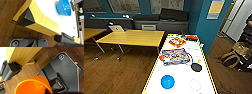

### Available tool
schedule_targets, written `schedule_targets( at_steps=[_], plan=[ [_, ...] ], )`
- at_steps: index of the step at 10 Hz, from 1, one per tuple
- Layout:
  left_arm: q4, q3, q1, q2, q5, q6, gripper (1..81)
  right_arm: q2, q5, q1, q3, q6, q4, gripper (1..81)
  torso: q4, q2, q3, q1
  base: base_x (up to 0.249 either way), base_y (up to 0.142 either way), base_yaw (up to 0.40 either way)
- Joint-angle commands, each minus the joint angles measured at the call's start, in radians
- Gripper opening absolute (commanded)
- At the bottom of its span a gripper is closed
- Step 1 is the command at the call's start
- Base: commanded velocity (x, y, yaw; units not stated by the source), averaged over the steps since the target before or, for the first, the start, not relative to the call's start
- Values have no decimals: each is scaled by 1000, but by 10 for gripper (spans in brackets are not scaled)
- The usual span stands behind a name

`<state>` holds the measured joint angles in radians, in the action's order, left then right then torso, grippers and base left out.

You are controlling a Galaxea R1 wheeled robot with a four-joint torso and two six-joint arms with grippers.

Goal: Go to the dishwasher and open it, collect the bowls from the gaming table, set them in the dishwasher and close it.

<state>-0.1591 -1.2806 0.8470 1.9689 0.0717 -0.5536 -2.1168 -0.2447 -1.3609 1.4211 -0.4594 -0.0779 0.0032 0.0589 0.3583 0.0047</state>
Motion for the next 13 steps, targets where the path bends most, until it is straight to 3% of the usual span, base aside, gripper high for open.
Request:
schedule_targets(
  at_steps=[1,2,3,4,6,11,13],
  plan=[
    [43,12,-179,-48,108,-212,811,9,39,22,-4,7,32,10,0,0,0,0,0,0,0],
    [43,-2,-200,-45,109,-284,811,-7,38,21,1,7,32,10,0,0,0,0,0,0,0],
    [41,-17,-225,-31,109,-331,811,-21,38,19,4,7,33,10,0,0,0,0,0,0,0],
    [43,-51,-260,4,134,-348,811,-34,38,21,8,7,35,10,0,0,0,0,0,0,0],
    [44,-112,-315,85,203,-350,811,-53,38,21,19,7,35,10,0,0,0,0,0,0,0],
    [44,-201,-421,190,273,-376,811,-79,39,22,35,7,35,10,0,0,0,0,0,0,0],
    [59,-236,-449,203,281,-434,811,-83,39,27,36,5,35,10,0,0,0,0,0,0,0]
  ],
)
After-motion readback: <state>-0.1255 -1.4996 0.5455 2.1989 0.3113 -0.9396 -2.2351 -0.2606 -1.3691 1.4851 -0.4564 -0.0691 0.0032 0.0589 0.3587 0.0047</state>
